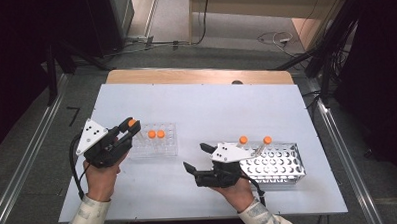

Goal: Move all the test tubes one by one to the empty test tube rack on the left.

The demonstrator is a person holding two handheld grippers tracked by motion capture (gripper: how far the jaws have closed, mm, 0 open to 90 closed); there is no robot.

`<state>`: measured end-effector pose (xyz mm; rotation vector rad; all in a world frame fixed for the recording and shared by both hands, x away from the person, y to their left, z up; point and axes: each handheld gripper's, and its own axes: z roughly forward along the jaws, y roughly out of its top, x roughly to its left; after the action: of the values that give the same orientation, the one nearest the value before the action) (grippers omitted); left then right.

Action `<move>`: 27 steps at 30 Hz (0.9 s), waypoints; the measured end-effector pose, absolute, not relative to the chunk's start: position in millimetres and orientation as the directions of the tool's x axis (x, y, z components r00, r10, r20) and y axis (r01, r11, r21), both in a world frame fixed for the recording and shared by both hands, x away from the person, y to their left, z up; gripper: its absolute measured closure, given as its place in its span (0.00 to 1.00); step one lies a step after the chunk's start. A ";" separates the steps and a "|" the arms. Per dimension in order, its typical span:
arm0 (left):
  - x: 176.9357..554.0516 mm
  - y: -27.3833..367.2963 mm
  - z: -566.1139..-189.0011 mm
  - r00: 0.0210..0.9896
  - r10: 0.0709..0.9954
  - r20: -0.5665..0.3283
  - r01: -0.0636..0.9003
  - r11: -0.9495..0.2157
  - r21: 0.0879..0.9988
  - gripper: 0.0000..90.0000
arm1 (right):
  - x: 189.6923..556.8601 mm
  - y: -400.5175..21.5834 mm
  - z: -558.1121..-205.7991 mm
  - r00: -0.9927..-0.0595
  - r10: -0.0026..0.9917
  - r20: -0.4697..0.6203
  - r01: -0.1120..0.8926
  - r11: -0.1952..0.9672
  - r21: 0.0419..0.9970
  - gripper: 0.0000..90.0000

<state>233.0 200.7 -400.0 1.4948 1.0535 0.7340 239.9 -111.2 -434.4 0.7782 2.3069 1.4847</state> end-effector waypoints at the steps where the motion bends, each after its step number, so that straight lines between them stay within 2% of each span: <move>1: 233.8 200.3 -400.5 0.407 0.908 -0.099 0.218 0.009 0.976 0.77 | 239.9 -111.3 -434.3 -0.812 0.581 0.048 0.284 0.322 0.903 0.25; 27: 247.0 191.1 -417.8 0.403 0.913 -0.065 0.234 -0.034 0.972 0.77 | 239.6 -110.5 -434.3 -0.811 0.584 0.047 0.283 0.321 0.904 0.25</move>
<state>247.0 191.1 -417.8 1.5375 1.0589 0.7572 239.6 -110.5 -434.3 0.7803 2.3027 1.4854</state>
